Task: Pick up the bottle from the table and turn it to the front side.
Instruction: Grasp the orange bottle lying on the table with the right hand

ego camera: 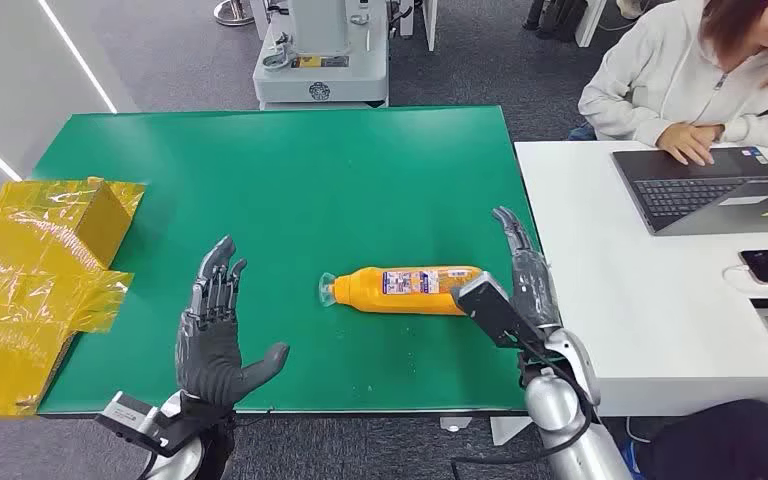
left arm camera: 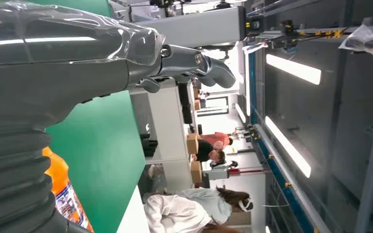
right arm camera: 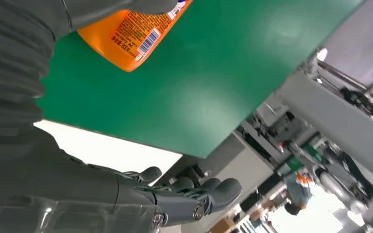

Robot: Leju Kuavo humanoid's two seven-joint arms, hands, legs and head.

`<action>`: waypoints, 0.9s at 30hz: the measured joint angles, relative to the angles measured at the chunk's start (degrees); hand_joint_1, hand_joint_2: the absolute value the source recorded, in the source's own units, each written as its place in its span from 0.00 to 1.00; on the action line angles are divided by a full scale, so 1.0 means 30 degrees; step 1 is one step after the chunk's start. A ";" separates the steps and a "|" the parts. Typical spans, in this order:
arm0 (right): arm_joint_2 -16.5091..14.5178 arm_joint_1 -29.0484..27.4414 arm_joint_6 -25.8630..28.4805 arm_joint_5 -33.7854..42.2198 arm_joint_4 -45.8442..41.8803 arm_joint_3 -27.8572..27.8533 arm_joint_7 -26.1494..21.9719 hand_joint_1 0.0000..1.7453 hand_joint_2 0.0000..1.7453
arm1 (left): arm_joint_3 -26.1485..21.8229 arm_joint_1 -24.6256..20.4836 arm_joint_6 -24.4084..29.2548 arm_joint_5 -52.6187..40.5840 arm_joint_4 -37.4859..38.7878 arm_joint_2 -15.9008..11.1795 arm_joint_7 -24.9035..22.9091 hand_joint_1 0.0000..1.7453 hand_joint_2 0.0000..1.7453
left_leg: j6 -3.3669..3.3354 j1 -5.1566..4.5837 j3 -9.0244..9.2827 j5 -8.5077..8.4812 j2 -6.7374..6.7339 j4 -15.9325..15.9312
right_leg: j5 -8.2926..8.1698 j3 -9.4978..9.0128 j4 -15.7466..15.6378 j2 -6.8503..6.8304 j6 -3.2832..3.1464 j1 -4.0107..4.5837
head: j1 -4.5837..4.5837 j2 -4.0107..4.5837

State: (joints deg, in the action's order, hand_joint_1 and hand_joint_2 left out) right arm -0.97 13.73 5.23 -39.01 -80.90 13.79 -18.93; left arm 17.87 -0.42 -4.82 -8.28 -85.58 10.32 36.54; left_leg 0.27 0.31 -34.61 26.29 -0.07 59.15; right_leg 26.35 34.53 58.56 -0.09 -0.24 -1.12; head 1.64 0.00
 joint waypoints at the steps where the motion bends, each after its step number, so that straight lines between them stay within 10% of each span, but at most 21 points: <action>1: 0.0030 0.0170 -0.0074 -0.0010 0.0205 0.0000 0.0017 0.00 1.00 | -0.0001 -0.0011 -0.0008 0.0012 0.0001 0.0000 -0.0010 0.00 1.00 | 0.0000 0.0000 -0.0001 0.0000 0.0001 0.0000 | 0.0001 0.0000 0.0000 -0.0001 0.0000 0.0000 | 0.0000 0.0000; 27: 0.0116 0.9135 -0.5413 -0.1007 1.4189 0.7057 -0.1069 0.00 1.00 | 0.0186 -0.0890 0.0514 0.0312 0.0983 -0.0193 -0.0350 0.00 1.00 | 0.0010 0.0002 -0.0016 -0.0005 0.0019 0.0004 | 0.0002 0.0007 0.0007 -0.0011 0.0001 0.0002 | -0.0002 0.0000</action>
State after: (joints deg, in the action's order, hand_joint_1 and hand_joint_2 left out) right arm -0.62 41.14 -11.01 -42.04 -38.33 34.96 -22.14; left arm 18.43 -3.10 -3.28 -7.35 -82.63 9.74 35.50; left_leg 0.30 0.32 -34.66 26.27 -0.01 59.16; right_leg 26.36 34.55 58.58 -0.12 -0.23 -1.12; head 1.63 0.00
